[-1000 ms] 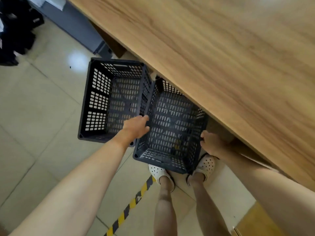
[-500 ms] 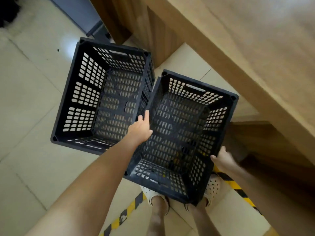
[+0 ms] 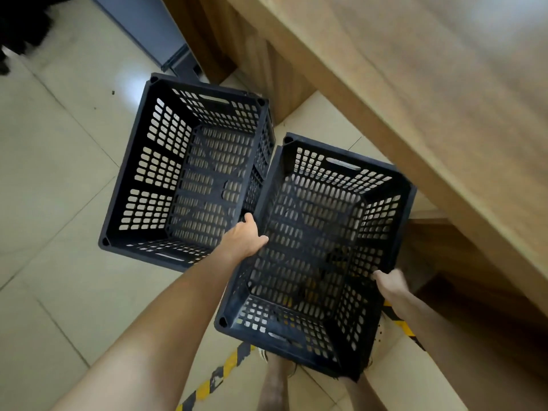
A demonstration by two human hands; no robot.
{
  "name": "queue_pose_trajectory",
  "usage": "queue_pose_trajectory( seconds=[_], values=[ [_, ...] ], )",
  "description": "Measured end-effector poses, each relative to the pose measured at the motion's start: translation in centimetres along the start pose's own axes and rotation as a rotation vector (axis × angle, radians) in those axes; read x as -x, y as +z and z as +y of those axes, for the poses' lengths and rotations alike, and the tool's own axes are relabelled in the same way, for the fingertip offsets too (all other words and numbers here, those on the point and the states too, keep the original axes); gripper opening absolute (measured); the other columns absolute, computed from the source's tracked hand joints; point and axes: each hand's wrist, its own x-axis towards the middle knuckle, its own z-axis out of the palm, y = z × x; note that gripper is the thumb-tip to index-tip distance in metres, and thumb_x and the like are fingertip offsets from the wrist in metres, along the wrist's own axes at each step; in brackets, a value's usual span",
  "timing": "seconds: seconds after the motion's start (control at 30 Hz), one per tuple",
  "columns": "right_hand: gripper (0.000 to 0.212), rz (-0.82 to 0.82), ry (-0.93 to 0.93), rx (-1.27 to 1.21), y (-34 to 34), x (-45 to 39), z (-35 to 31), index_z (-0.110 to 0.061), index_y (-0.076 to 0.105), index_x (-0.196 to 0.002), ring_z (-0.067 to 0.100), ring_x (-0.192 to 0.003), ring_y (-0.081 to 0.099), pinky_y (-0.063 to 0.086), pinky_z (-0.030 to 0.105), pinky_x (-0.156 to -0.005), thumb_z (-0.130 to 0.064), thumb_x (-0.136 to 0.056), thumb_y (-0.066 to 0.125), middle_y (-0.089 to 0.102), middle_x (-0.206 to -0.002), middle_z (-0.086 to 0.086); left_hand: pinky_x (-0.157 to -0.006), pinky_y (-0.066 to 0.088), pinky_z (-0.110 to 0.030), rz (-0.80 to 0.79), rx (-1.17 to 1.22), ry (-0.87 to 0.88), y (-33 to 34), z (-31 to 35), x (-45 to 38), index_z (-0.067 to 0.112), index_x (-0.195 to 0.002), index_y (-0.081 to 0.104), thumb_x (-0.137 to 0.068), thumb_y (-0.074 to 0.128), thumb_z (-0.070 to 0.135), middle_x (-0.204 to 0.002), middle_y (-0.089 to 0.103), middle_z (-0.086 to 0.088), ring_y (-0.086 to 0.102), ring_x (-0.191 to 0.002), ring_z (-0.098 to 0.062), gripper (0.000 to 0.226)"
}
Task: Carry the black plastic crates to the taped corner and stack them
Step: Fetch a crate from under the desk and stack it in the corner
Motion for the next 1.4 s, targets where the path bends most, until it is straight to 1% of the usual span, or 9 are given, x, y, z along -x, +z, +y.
queue_pose_trajectory(
  seconds=[0.07, 0.17, 0.3, 0.47, 0.67, 1.0, 1.17, 1.33, 1.4],
  values=[
    [0.051, -0.010, 0.007, 0.003, -0.3, 0.6, 0.5, -0.002, 0.034, -0.144, 0.033, -0.092, 0.058, 0.049, 0.046, -0.094, -0.023, -0.099, 0.049, 0.057, -0.110, 0.021, -0.080, 0.043, -0.040, 0.018, 0.001, -0.004, -0.1, -0.1, 1.3, 0.004, -0.143, 0.024, -0.099, 0.044, 0.043, -0.127, 0.056, -0.020, 0.057, -0.111, -0.037, 0.062],
    [0.052, -0.023, 0.001, 0.046, -0.7, 1.7, 1.6, 0.000, 0.033, -0.144, 0.041, -0.114, 0.056, 0.043, 0.047, -0.103, -0.024, -0.100, 0.047, 0.055, -0.128, 0.027, -0.090, 0.044, -0.044, 0.029, 0.002, -0.029, 0.1, -0.4, 3.6, 0.004, -0.143, 0.025, -0.100, 0.038, 0.049, -0.132, 0.054, -0.020, 0.055, -0.117, -0.037, 0.064],
    [0.055, -0.016, -0.058, 0.148, -1.4, 4.1, 3.8, 0.001, 0.036, -0.141, 0.031, -0.094, 0.057, 0.041, 0.031, -0.078, -0.027, -0.096, 0.052, 0.054, -0.119, 0.019, -0.095, 0.043, -0.046, 0.033, -0.008, -0.067, 1.1, -0.8, 7.4, 0.002, -0.145, 0.025, -0.100, 0.036, 0.051, -0.137, 0.051, -0.021, 0.053, -0.122, -0.037, 0.067],
    [0.059, -0.028, -0.058, 0.212, -2.6, 7.7, 6.4, -0.001, 0.032, -0.138, 0.041, -0.121, 0.049, 0.040, 0.048, -0.105, -0.030, -0.091, 0.054, 0.046, -0.135, 0.021, -0.099, 0.042, -0.046, 0.045, 0.037, -0.137, 2.4, -1.4, 13.5, 0.002, -0.144, 0.025, -0.100, 0.037, 0.050, -0.138, 0.050, -0.023, 0.051, -0.125, -0.038, 0.066],
    [0.069, -0.046, -0.110, 0.295, -2.9, 6.1, 10.0, -0.003, 0.046, -0.131, 0.039, -0.111, 0.057, 0.047, 0.050, -0.098, -0.042, -0.076, 0.054, 0.056, -0.127, 0.018, -0.097, 0.043, -0.044, 0.071, 0.104, -0.196, 4.1, -2.7, 20.2, 0.005, -0.143, 0.028, -0.100, 0.037, 0.050, -0.136, 0.054, -0.019, 0.054, -0.122, -0.035, 0.063],
    [0.063, -0.063, -0.142, 0.343, -3.3, 12.6, 13.8, -0.003, 0.036, -0.137, 0.041, -0.115, 0.053, 0.048, 0.046, -0.099, -0.024, -0.082, 0.060, 0.052, -0.131, 0.021, -0.095, 0.045, -0.043, 0.073, 0.251, -0.237, 10.0, -6.0, 28.5, 0.006, -0.135, 0.036, -0.099, 0.036, 0.051, -0.134, 0.055, -0.019, 0.056, -0.118, -0.035, 0.057],
    [0.059, -0.099, -0.099, 0.305, -2.1, 16.0, 16.9, 0.003, 0.030, -0.134, 0.041, -0.115, 0.054, 0.046, 0.049, -0.101, -0.018, -0.087, 0.058, 0.056, -0.089, 0.015, -0.086, 0.044, -0.042, 0.069, 0.265, -0.276, 13.9, -8.2, 32.0, 0.008, -0.137, 0.034, -0.100, 0.029, 0.056, -0.132, 0.057, -0.017, 0.058, -0.114, -0.035, 0.061],
    [0.109, -0.171, -0.157, 0.343, 2.3, 5.7, 26.2, -0.004, 0.042, -0.136, 0.037, -0.111, 0.060, 0.051, 0.049, -0.097, -0.050, -0.040, 0.064, 0.058, -0.129, 0.018, -0.082, 0.045, -0.040, 0.053, 0.303, -0.319, 19.4, -12.1, 36.1, 0.011, -0.136, 0.034, -0.100, 0.028, 0.057, -0.131, 0.057, -0.015, 0.058, -0.112, -0.033, 0.059],
    [0.095, -0.189, -0.152, 0.360, 3.5, 7.4, 27.9, -0.003, 0.043, -0.137, 0.037, -0.111, 0.060, 0.050, 0.049, -0.098, -0.044, -0.055, 0.068, 0.058, -0.128, 0.019, -0.079, 0.044, -0.040, 0.048, 0.312, -0.351, 21.7, -14.0, 38.1, 0.012, -0.137, 0.034, -0.099, 0.027, 0.058, -0.129, 0.059, -0.014, 0.059, -0.110, -0.033, 0.060]
  ],
)
